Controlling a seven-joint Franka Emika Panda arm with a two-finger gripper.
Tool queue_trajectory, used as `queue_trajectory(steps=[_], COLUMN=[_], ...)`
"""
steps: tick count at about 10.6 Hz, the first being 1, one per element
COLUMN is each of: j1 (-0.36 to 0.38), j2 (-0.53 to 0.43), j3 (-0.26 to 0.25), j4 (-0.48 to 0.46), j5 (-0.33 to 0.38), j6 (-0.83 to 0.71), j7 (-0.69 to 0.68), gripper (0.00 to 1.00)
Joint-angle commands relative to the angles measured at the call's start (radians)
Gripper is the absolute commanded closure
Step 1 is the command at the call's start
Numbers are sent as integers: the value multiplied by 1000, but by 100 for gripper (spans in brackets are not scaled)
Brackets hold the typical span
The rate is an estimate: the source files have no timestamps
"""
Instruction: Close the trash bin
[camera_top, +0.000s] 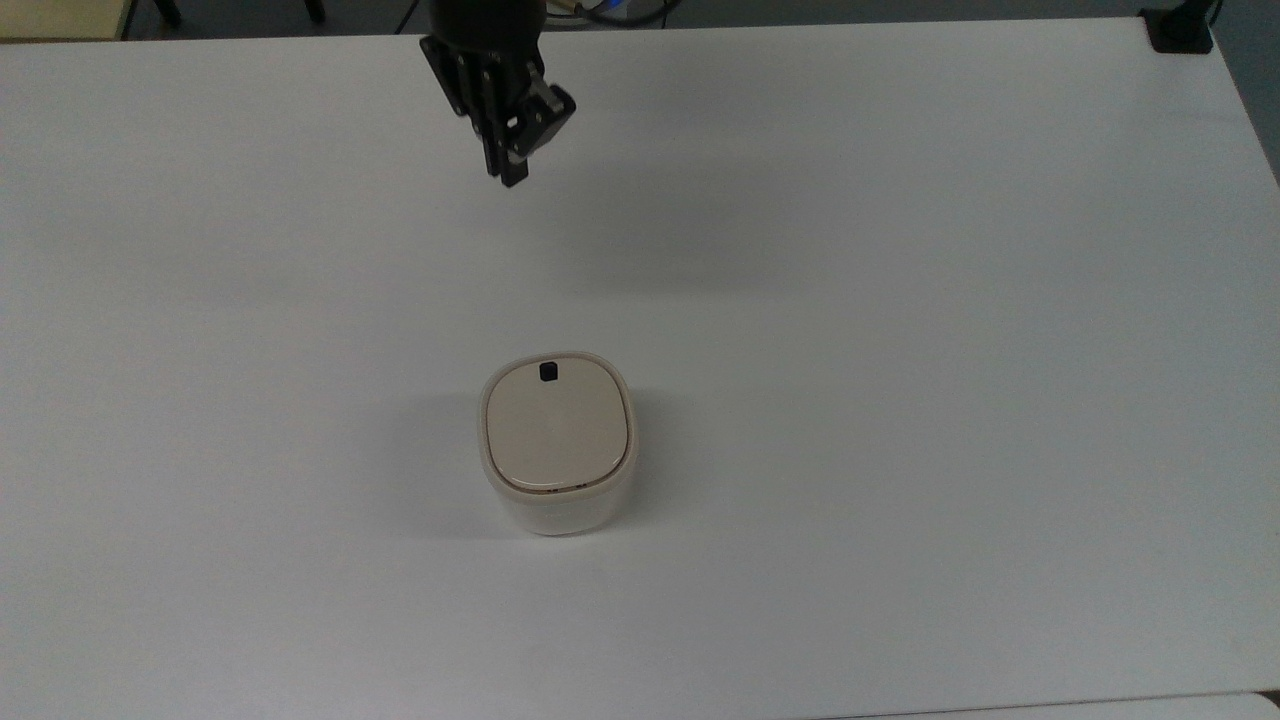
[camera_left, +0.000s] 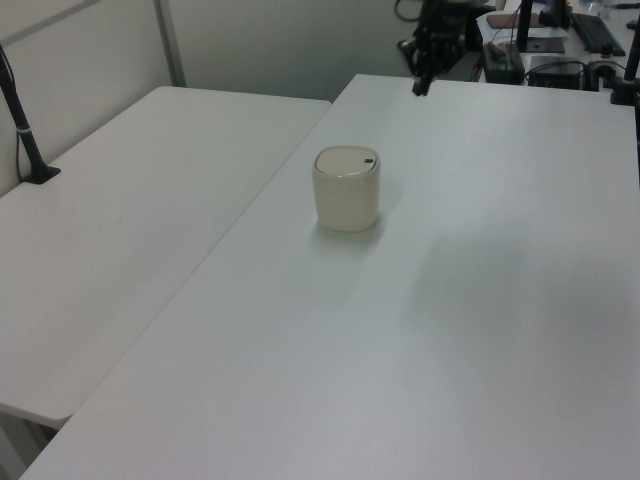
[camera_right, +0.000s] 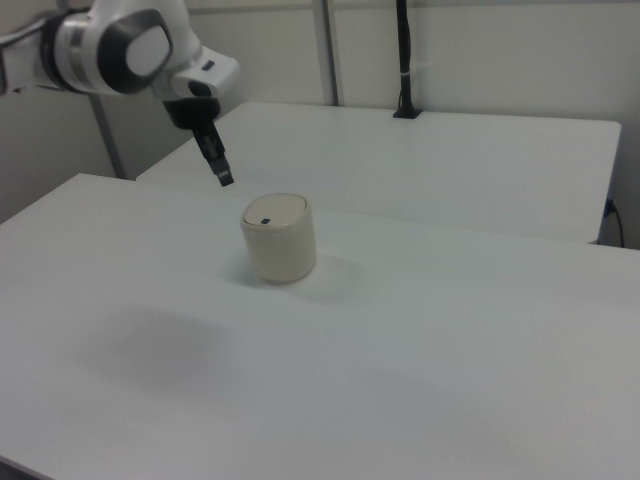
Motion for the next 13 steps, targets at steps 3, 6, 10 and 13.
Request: queue_trajectory(steps=[3, 6, 10, 13], j1=[2, -35, -69, -66], j2=[-139, -136, -119, -113], j3=[3, 9, 10, 10], j4=[-73, -64, -37, -37], j5=[0, -1, -14, -15], j6=[-174, -174, -180, -186], j7=[-251, -553, -785, -793], gripper=[0, 0, 0, 0])
